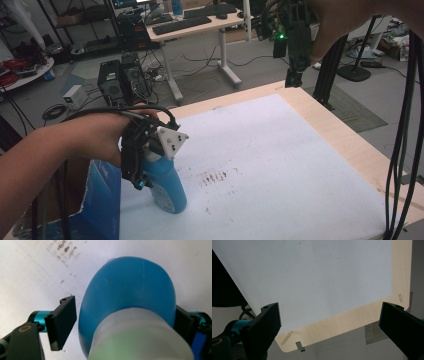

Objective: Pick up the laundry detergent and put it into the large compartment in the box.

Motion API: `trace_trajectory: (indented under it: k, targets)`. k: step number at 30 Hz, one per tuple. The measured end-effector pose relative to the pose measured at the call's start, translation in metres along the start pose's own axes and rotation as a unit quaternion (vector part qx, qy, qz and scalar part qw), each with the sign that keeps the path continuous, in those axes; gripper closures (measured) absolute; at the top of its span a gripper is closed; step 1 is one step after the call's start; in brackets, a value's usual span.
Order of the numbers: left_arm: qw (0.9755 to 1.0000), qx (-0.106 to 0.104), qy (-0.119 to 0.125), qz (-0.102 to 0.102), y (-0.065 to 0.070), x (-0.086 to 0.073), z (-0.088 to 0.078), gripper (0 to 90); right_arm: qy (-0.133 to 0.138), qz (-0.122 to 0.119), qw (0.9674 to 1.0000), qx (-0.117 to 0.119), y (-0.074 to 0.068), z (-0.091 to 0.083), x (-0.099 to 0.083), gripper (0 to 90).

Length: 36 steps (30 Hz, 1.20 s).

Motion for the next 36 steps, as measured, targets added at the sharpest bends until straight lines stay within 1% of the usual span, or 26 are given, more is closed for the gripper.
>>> trace_trajectory:
  k: [1, 3, 4, 5, 6, 8, 15, 16, 18, 20, 26, 29, 34, 35, 36]
  targets:
    - [1.0000, 0.000, -0.001, -0.001, 0.0001, 0.0000, -0.0002, 22.4, 0.000, 0.000, 1.0000, 0.001, 0.0004, -0.0003, 0.0005, 3.1]
    - [1.0000, -0.002, -0.001, 0.000, 0.0011, 0.0001, 0.0001, 23.4, 0.002, 0.000, 1.0000, 0.001, 0.0005, -0.0002, 0.0009, 3.1]
    - [1.0000, -0.001, -0.001, -0.004, 0.0012, 0.0001, 0.0005, 23.5, 0.001, -0.004, 1.0000, 0.001, 0.0011, 0.0002, 0.0013, 3.1]
    - [1.0000, -0.003, -0.004, -0.003, 0.0009, -0.0004, 0.0004, 23.7, 0.000, 0.000, 1.0000, 0.001, 0.0006, 0.0006, 0.0016, 3.1]
    - [1.0000, -0.002, 0.000, -0.005, 0.0010, -0.0007, 0.0010, 23.7, -0.002, -0.004, 1.0000, 0.001, 0.0009, 0.0013, 0.0019, 3.1]
    - [1.0000, 0.001, -0.003, -0.005, 0.0000, -0.0016, 0.0012, 23.7, -0.003, -0.002, 1.0000, 0.001, 0.0007, 0.0016, 0.0022, 3.0]
    - [1.0000, 0.007, -0.003, 0.001, -0.0001, 0.0007, -0.0004, 25.6, -0.004, 0.000, 1.0000, 0.002, 0.0003, 0.0018, 0.0020, 3.1]
    - [1.0000, 0.007, -0.004, 0.002, 0.0001, 0.0009, -0.0006, 25.7, -0.005, -0.003, 1.0000, 0.001, 0.0009, 0.0021, 0.0017, 3.1]
    - [0.9999, 0.006, -0.007, 0.004, 0.0004, 0.0007, -0.0006, 27.0, -0.007, 0.000, 1.0000, 0.001, 0.0003, 0.0022, 0.0014, 3.1]
    - [0.9999, 0.006, -0.010, 0.004, 0.0006, 0.0001, -0.0009, 28.3, -0.004, -0.006, 1.0000, 0.001, 0.0008, 0.0023, 0.0021, 3.1]
    - [0.9998, 0.011, -0.011, 0.008, 0.0013, 0.0002, -0.0010, 30.8, -0.006, -0.006, 1.0000, 0.000, -0.0014, 0.0020, 0.0044, 3.1]
    - [0.9997, 0.012, -0.016, 0.010, 0.0007, 0.0004, -0.0010, 31.8, -0.007, -0.008, 0.9999, -0.001, -0.0012, 0.0022, 0.0047, 3.1]
    - [0.9998, 0.008, -0.016, 0.007, 0.0020, 0.0016, -0.0001, 35.1, -0.006, -0.005, 1.0000, -0.002, -0.0013, 0.0020, 0.0041, 3.1]
    - [0.9998, 0.004, -0.017, 0.007, 0.0021, 0.0017, -0.0004, 35.1, -0.006, -0.005, 1.0000, -0.002, -0.0012, 0.0021, 0.0040, 3.0]
    - [0.9998, 0.004, -0.019, 0.010, 0.0016, 0.0016, -0.0007, 35.5, -0.006, -0.003, 1.0000, -0.002, -0.0010, 0.0023, 0.0038, 3.1]
Point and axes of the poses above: each handheld gripper's, and its own axes: z roughly forward along the jaws, x roughly out of its top, y roughly to its right, the point moved 5 cm from there along z, roughly forward along the jaws, and after that the axes turned 3 degrees about z, right-handed, at the moved point
